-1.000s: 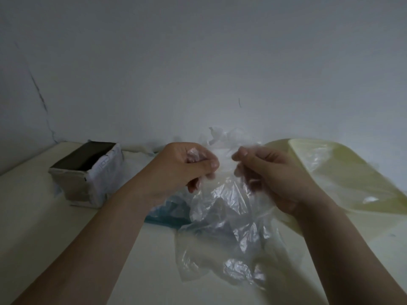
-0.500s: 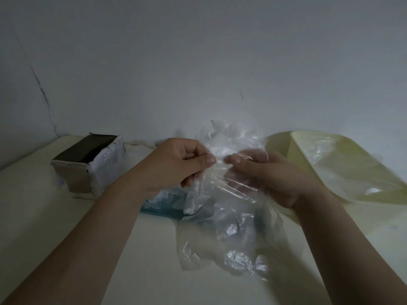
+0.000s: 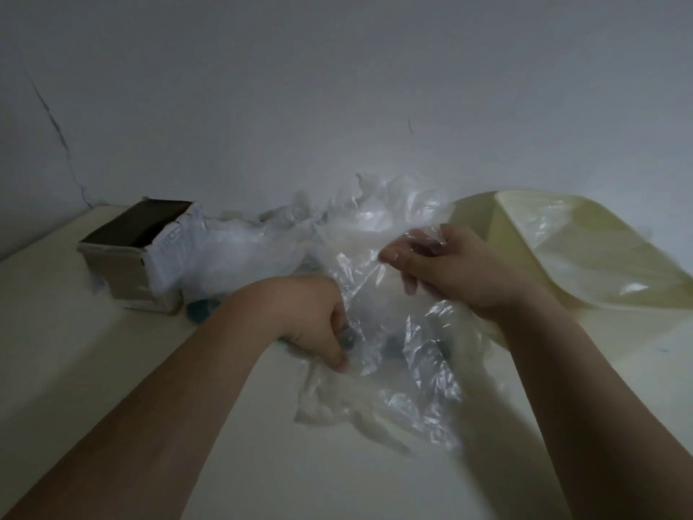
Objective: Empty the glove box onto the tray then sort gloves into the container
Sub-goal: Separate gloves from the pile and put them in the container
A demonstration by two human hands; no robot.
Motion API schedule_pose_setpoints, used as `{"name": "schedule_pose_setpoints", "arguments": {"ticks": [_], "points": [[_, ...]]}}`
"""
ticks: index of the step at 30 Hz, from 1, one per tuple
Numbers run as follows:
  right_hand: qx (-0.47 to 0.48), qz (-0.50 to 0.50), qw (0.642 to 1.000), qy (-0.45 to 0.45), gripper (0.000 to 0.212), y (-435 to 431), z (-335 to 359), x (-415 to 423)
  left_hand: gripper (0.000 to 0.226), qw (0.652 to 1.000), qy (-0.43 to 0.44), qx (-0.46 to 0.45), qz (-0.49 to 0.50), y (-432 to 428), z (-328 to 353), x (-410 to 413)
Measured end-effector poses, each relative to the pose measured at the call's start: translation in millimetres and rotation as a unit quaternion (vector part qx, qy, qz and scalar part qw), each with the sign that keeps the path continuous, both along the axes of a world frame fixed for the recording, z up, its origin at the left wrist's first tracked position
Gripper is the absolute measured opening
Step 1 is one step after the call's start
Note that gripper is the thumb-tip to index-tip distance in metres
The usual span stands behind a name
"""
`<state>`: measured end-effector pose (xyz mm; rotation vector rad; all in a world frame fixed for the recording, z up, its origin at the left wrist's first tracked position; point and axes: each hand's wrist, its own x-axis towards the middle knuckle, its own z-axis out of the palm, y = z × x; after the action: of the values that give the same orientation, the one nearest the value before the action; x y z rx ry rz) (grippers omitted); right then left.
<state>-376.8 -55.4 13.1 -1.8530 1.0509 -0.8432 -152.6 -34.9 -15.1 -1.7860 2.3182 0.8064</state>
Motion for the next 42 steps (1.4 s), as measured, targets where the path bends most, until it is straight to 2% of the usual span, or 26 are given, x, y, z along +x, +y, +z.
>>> {"name": "schedule_pose_setpoints", "arguments": {"ticks": [3, 6, 9, 10, 12, 14, 16, 19, 22, 24, 27, 29, 30, 31, 34, 35, 36, 37, 40, 42], "points": [[0.003, 0.033, 0.999, 0.013, 0.015, -1, 2, -4, 0.021, 0.998, 0.037, -0.029, -0.028, 0, 3, 5], [0.011, 0.128, 0.992, -0.009, 0.010, -1, 9, -16, 0.016, 0.988, 0.136, -0.068, -0.024, -1, 20, 22], [-0.006, 0.205, 0.977, -0.056, 0.035, 2, 18, -26, 0.019, 0.963, 0.246, -0.099, 0.039, -3, 31, 39], [-0.022, 0.218, 0.974, -0.061, 0.036, 3, 22, -27, 0.018, 0.951, 0.288, -0.098, 0.052, -2, 34, 42], [-0.078, 0.210, 0.974, -0.028, 0.023, 8, 28, -23, 0.016, 0.930, 0.351, -0.094, 0.061, 2, 37, 42], [-0.132, 0.171, 0.975, 0.061, 0.014, 12, 31, -15, 0.015, 0.920, 0.377, -0.088, 0.054, 5, 39, 34], [-0.139, 0.156, 0.971, 0.120, 0.012, 16, 29, -5, 0.021, 0.916, 0.392, -0.076, 0.033, 10, 43, 26], [-0.097, 0.163, 0.975, 0.113, 0.012, 18, 21, 7, 0.029, 0.904, 0.416, -0.097, 0.031, 14, 47, 23], [-0.054, 0.144, 0.985, 0.083, 0.020, 12, 13, 5, 0.023, 0.884, 0.432, -0.156, 0.088, 11, 49, 31], [-0.030, 0.131, 0.990, 0.051, 0.013, 9, 10, 3, 0.020, 0.847, 0.479, -0.188, 0.131, 4, 48, 39], [0.015, 0.098, 0.994, -0.049, 0.011, 5, 2, 3, 0.016, 0.751, 0.587, -0.218, 0.210, -8, 42, 46], [0.023, 0.066, 0.993, -0.099, 0.015, 2, -2, 3, 0.020, 0.664, 0.691, -0.140, 0.250, -16, 35, 44], [0.022, 0.049, 0.991, -0.119, 0.013, 1, -2, 3, 0.028, 0.631, 0.727, -0.073, 0.260, -19, 31, 42], [0.023, 0.031, 0.989, -0.142, 0.011, 0, -3, 2, 0.037, 0.619, 0.740, -0.009, 0.262, -20, 26, 40], [0.058, -0.002, 0.974, -0.218, 0.006, 1, 0, 1, 0.079, 0.660, 0.707, 0.115, 0.227, -18, 8, 30], [0.071, -0.005, 0.971, -0.229, 0.007, 2, 2, 1, 0.089, 0.669, 0.701, 0.131, 0.210, -16, 5, 25], [0.083, -0.005, 0.970, -0.227, 0.008, 4, 4, 2, 0.089, 0.671, 0.702, 0.133, 0.198, -15, 5, 21], [0.091, -0.003, 0.973, -0.214, 0.013, 5, 6, 2, 0.077, 0.670, 0.705, 0.128, 0.193, -15, 6, 17], [0.089, 0.001, 0.982, -0.164, 0.026, 9, 13, 0, 0.021, 0.668, 0.708, 0.102, 0.207, -11, 13, 9], [0.058, -0.011, 0.991, -0.122, 0.032, 12, 21, -5, 0.006, 0.665, 0.704, 0.070, 0.239, -8, 15, 9]]}}
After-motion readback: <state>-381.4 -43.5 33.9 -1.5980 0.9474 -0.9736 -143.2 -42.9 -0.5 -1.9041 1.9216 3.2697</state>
